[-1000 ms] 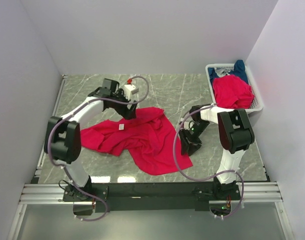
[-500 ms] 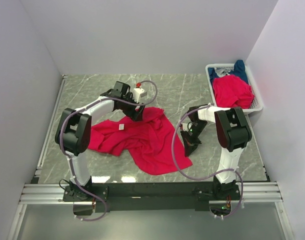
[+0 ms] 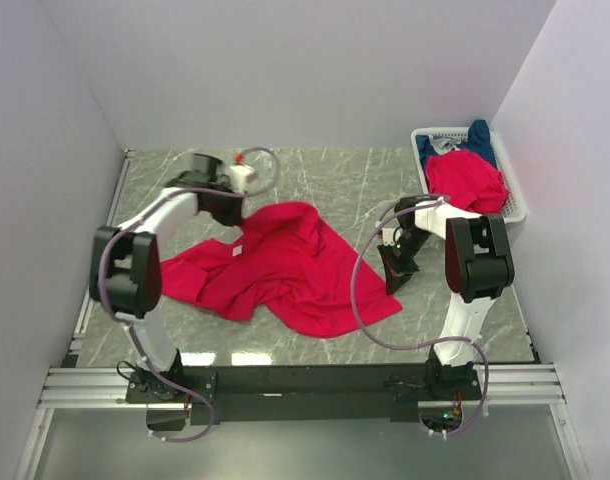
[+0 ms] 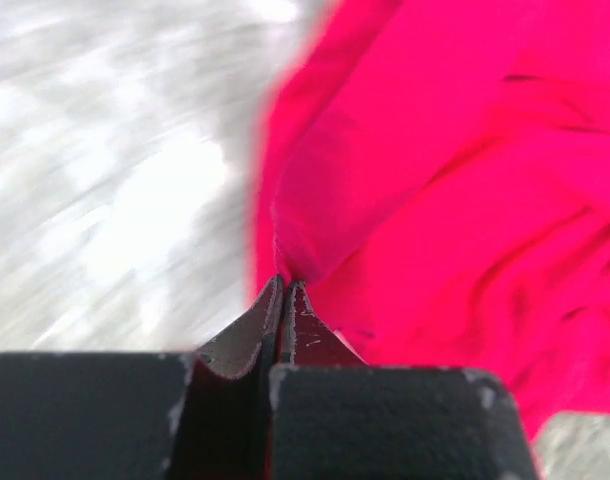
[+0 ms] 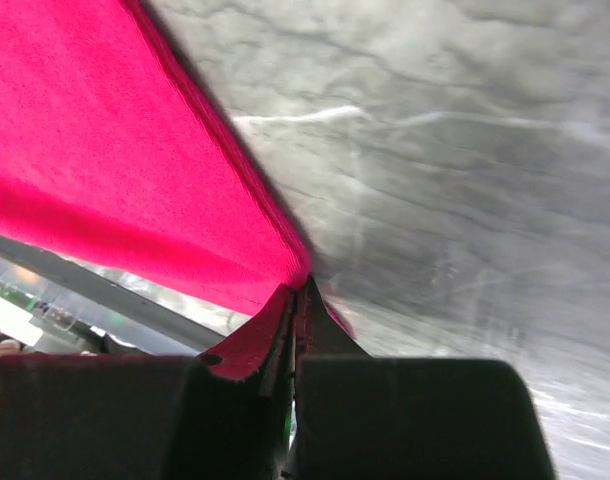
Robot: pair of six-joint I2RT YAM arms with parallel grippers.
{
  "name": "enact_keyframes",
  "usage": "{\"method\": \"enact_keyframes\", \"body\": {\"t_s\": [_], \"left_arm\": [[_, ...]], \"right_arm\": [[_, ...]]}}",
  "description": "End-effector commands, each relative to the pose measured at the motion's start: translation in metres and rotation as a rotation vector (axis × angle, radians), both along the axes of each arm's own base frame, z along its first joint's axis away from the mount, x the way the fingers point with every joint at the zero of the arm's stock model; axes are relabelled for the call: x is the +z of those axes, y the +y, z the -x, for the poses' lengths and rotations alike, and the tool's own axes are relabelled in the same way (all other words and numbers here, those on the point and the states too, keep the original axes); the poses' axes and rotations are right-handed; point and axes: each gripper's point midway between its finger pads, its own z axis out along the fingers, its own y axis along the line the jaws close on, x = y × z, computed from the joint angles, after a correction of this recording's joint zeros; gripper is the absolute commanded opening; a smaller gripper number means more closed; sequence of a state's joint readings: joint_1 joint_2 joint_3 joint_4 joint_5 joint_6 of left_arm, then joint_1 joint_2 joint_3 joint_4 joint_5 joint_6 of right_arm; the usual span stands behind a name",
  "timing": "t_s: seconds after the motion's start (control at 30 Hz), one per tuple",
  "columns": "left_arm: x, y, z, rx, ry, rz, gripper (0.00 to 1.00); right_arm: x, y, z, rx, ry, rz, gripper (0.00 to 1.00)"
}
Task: Fold and stack the t-shirts
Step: Flatten the tshirt out
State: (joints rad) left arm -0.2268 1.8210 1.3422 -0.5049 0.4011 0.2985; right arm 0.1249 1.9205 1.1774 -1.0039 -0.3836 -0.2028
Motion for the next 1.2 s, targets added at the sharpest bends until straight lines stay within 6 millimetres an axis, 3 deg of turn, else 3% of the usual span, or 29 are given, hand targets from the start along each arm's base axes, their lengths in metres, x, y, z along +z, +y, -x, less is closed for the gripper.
{"method": "enact_keyframes", "body": {"t_s": [0.0,0.17,0.23,0.3,0.37,0.4,0.5,0.7,0.77,0.8,0.83,0.87,0.9,0.93,0.97,1.03,1.07,1.1,1.13,1.17], "left_arm": [[0.03,0.061,-0.002,0.108,-0.049,0.002,0.0],[0.041,0.08,0.001,0.154,-0.07,0.011,0.0],[0.037,0.098,0.002,0.2,-0.069,-0.026,0.0],[0.026,0.139,0.005,0.296,-0.035,-0.052,0.0],[0.014,0.167,0.011,0.361,-0.01,-0.094,0.0],[0.011,0.192,0.011,0.419,-0.013,-0.105,0.0],[-0.001,0.233,0.018,0.515,0.005,-0.138,0.0],[-0.014,0.267,0.007,0.593,0.008,-0.174,0.0],[-0.015,0.262,0.008,0.554,0.044,-0.159,0.05],[-0.001,0.248,-0.001,0.479,0.023,-0.08,0.1],[0.007,0.238,-0.001,0.368,-0.001,-0.062,0.28],[0.014,0.222,0.014,0.293,0.035,-0.013,0.39],[0.043,0.201,0.015,0.194,-0.04,0.064,0.51],[0.053,0.192,0.018,0.123,-0.078,0.062,0.64],[0.07,0.168,0.029,0.045,-0.093,0.07,0.66],[0.078,0.14,0.043,-0.118,-0.12,0.04,0.69],[0.075,0.126,0.053,-0.175,-0.106,0.029,0.7],[0.079,0.097,0.063,-0.266,-0.117,0.014,0.7],[0.075,0.088,0.067,-0.279,-0.106,-0.018,0.7],[0.068,0.064,0.077,-0.342,-0.093,-0.022,0.7]], "right_arm": [[0.012,-0.011,-0.016,0.058,-0.094,0.028,0.0],[0.013,-0.011,-0.013,0.072,-0.078,0.022,0.0],[0.015,-0.014,-0.014,0.098,-0.088,0.026,0.0],[0.018,-0.015,-0.013,0.116,-0.092,0.026,0.0],[0.02,-0.016,-0.016,0.135,-0.101,0.027,0.0],[0.022,-0.016,-0.019,0.138,-0.11,0.024,0.0],[0.023,-0.014,-0.022,0.152,-0.114,0.018,0.0],[0.023,0.002,-0.028,0.185,-0.122,-0.011,0.0],[0.024,0.007,-0.034,0.191,-0.134,-0.012,0.0],[0.027,0.011,-0.039,0.194,-0.145,-0.022,0.0],[0.029,0.012,-0.041,0.194,-0.148,-0.025,0.0],[0.029,0.013,-0.042,0.193,-0.141,-0.027,0.0],[0.031,0.014,-0.045,0.196,-0.149,-0.028,0.0],[0.031,0.014,-0.046,0.196,-0.151,-0.029,0.0],[0.031,0.014,-0.047,0.198,-0.153,-0.026,0.0],[0.032,0.013,-0.048,0.2,-0.156,-0.023,0.0],[0.031,0.013,-0.048,0.202,-0.154,-0.023,0.0],[0.031,0.013,-0.048,0.2,-0.153,-0.023,0.0],[0.03,0.014,-0.048,0.203,-0.151,-0.026,0.0],[0.029,0.014,-0.047,0.201,-0.148,-0.027,0.0]]}}
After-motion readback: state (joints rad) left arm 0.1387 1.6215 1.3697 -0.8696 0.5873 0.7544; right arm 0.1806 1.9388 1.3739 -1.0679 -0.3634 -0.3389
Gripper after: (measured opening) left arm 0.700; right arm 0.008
